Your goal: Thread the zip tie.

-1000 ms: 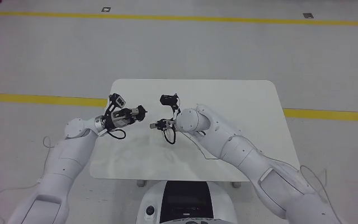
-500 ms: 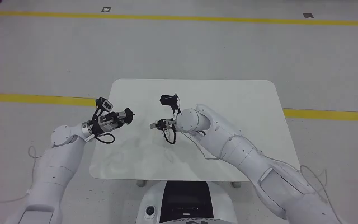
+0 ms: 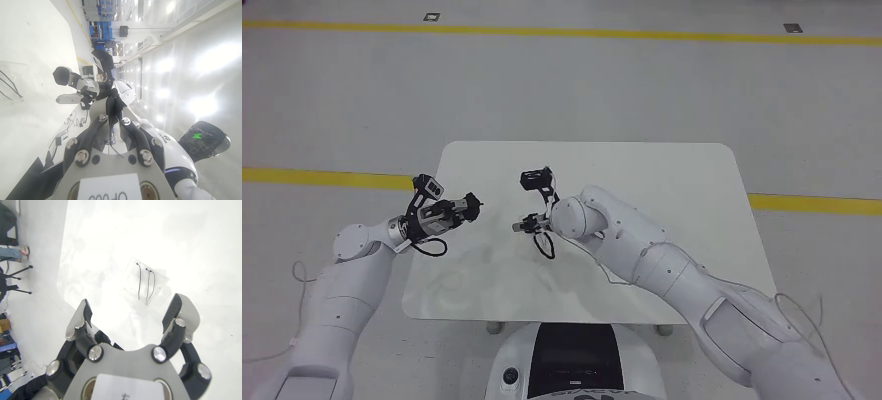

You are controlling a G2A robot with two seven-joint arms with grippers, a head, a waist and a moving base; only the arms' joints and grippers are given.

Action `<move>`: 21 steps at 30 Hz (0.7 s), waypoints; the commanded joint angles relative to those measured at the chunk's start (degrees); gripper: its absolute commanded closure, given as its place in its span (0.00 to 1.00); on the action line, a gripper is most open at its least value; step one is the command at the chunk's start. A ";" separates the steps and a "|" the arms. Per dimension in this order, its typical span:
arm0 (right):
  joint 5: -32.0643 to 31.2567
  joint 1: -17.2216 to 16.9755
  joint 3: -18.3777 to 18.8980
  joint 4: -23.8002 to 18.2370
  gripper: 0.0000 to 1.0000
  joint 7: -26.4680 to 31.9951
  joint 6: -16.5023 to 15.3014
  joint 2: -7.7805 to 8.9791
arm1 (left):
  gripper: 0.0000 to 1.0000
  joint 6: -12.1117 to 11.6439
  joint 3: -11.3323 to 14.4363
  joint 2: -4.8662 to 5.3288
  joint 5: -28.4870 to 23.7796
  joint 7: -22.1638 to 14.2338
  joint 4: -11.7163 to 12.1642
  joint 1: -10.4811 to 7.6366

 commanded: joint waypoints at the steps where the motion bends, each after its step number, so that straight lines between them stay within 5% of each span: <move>1: -0.87 0.48 -0.55 -0.10 0.00 1.38 0.00 -0.53 | 1.00 0.00 0.00 0.00 0.00 0.00 0.00 0.00; 9: -1.37 4.07 -3.75 4.72 0.00 4.52 -0.95 -4.28 | 1.00 0.00 0.00 0.00 0.00 0.00 0.00 0.00; 21: -3.14 3.64 -3.98 4.84 0.00 3.80 -1.34 -4.41 | 1.00 0.00 0.00 0.00 0.00 0.00 0.00 0.00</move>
